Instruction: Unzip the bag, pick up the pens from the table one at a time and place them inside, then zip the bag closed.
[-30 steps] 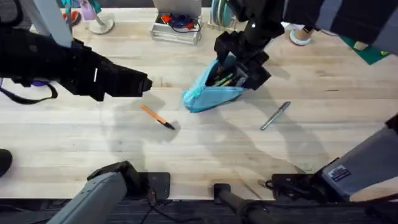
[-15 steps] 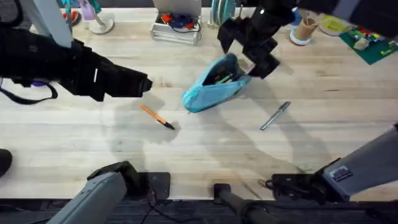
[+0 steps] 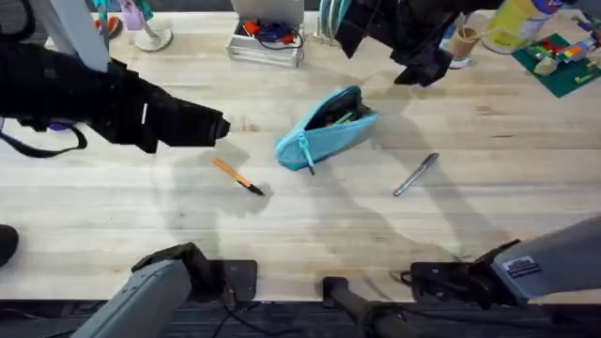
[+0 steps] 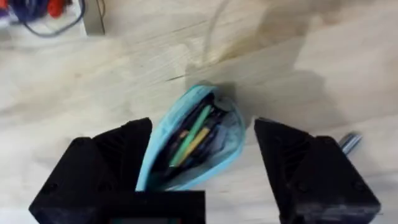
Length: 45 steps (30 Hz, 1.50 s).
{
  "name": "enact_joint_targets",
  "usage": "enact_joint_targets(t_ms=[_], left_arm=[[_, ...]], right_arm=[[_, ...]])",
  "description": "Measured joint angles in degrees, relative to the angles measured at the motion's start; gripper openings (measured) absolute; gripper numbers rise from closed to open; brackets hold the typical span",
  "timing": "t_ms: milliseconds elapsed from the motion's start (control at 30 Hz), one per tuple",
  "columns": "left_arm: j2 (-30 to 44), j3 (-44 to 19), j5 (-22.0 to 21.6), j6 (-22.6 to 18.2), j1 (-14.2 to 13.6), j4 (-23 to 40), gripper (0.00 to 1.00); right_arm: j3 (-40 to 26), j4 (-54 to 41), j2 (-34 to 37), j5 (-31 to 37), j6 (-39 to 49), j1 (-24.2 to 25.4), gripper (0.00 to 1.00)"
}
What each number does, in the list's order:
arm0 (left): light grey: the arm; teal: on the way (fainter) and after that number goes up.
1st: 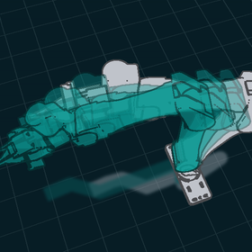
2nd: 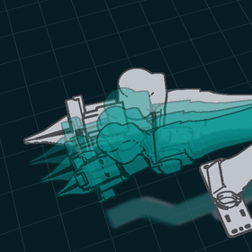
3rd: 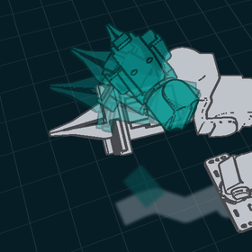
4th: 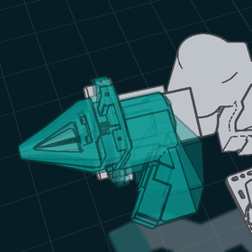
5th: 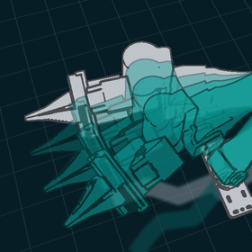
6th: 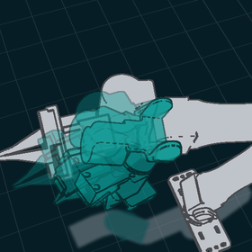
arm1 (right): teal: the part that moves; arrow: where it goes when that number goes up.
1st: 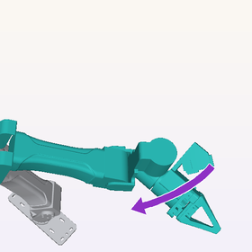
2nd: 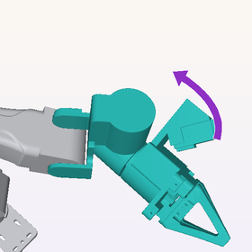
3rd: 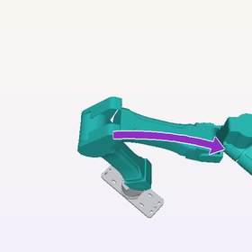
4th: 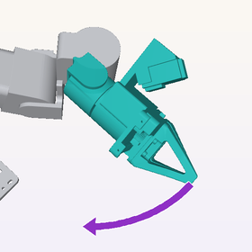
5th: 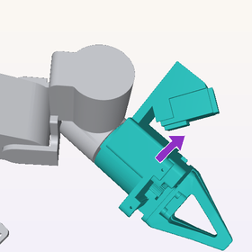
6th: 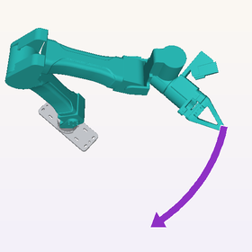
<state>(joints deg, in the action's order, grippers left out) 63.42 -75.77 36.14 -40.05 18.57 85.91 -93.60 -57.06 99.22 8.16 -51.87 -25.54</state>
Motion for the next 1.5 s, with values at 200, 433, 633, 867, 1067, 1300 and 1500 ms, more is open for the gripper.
enact_joint_targets(t_ms=[200, 433, 633, 867, 1067, 1300, 1500], left_arm=[[0.00, 0.00, 0.00, 0.00, 0.00, 0.00, 0.995], [0.00, 0.00, 0.00, 0.00, 0.00, 0.00, 0.995], [0.00, 0.00, 0.00, 0.00, 0.00, 0.00, 0.995], [0.00, 0.00, 0.00, 0.00, 0.00, 0.90, 0.995], [0.00, 0.00, 0.00, 0.00, 0.00, 1.54, 0.995], [0.02, 0.00, 0.00, 0.00, 0.00, 1.53, 0.995], [0.00, 0.00, 0.00, 0.00, 0.00, 1.55, 0.995]], right_arm=[[0.00, 0.02, -0.35, 0.04, 17.07, 1.20, 0.998], [0.00, 4.96, -0.35, 0.20, 39.39, 1.31, 0.998], [-0.02, 13.52, -0.37, 0.22, 53.76, 1.12, 0.998], [-0.02, 16.14, -0.36, 0.23, 69.27, 0.53, 0.998], [-0.02, 20.78, -0.35, 0.24, 74.31, 0.52, 0.998], [0.02, 19.28, -0.53, -1.60, 75.73, 0.55, 0.997], [3.83, 19.80, -6.01, -5.11, 75.97, 0.52, 0.997]])
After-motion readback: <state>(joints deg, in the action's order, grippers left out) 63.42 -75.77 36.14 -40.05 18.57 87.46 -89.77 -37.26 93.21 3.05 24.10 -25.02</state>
